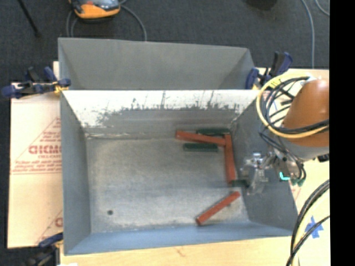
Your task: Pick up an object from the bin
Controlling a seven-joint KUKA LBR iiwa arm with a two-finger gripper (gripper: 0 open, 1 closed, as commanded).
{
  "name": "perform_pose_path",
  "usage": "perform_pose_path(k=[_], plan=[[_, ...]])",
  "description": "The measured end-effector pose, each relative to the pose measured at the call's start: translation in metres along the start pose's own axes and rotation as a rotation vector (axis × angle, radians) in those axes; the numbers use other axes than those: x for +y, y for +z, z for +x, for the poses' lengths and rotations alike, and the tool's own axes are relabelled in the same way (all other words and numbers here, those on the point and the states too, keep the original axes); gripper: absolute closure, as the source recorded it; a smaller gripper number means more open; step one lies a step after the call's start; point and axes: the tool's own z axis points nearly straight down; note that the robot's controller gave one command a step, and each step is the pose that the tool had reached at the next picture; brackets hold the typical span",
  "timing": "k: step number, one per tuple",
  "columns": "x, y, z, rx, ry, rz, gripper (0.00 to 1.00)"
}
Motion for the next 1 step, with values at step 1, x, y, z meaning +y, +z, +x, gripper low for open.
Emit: perform_pose_path(k=[1], plan=[[0.0004,-0.0034,-0.0020,-0.007,-0.003,0.002,0.00]])
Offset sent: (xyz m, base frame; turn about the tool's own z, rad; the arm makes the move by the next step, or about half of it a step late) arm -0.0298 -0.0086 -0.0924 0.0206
